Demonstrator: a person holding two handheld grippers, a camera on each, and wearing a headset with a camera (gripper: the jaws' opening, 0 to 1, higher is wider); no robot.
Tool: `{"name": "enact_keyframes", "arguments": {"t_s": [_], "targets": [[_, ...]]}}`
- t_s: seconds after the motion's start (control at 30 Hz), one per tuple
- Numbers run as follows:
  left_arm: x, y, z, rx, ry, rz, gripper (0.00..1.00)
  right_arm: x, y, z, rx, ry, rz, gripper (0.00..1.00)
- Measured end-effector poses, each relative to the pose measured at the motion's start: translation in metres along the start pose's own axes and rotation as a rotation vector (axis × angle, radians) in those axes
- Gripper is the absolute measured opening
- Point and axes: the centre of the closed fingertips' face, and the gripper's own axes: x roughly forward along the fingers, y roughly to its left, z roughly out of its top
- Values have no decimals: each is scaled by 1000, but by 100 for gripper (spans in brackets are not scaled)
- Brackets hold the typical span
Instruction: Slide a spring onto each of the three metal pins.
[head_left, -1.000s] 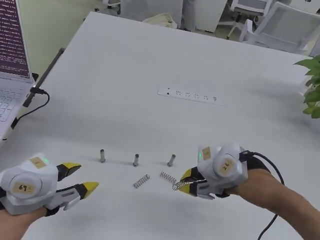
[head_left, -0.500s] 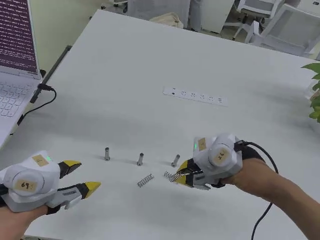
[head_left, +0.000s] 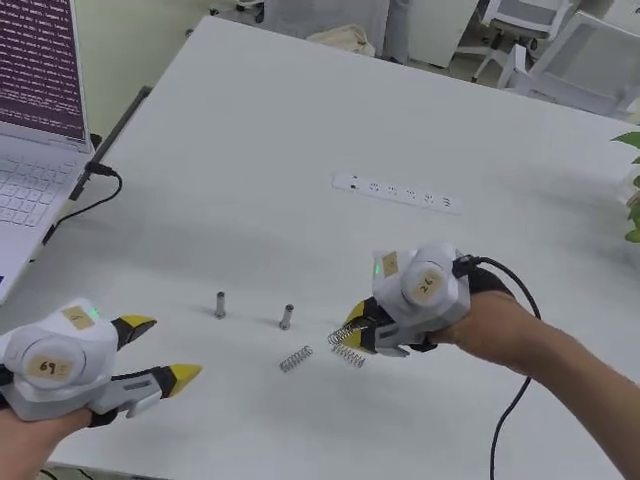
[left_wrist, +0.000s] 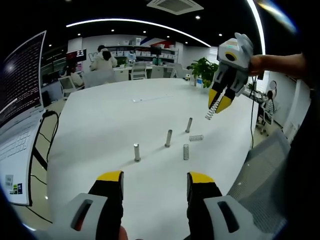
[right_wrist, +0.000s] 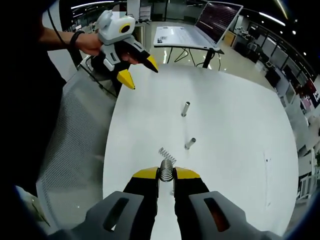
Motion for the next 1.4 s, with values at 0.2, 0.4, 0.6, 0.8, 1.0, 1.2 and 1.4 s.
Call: {"name": "enact_keyframes", "arguments": {"t_s": [0.2,0.4,0.6,0.8,1.0,1.2,1.4], "targets": [[-2,2,-3,-8,-2,0,48,5,-10,16,-25,2,3,8],[-4,2,-5,-13,-2,3,48,13,-18,32,-48,2,16,8],[-6,2,-9,-4,7,0,49,23,-21,46,-75,0,41,8],[-9,2,-10,-7,9,2,50,32,-27,60,-98,-4,54,8],[-7,2,-12,-17,11,2,50,43,-34,74,-105,-16,64,8],[-6,3,-12,-16,7,2,50,57,-41,84,-106,-22,72,8],[-8,14,-6,-14,-3,17,50,76,-47,85,-94,-15,84,8]]}}
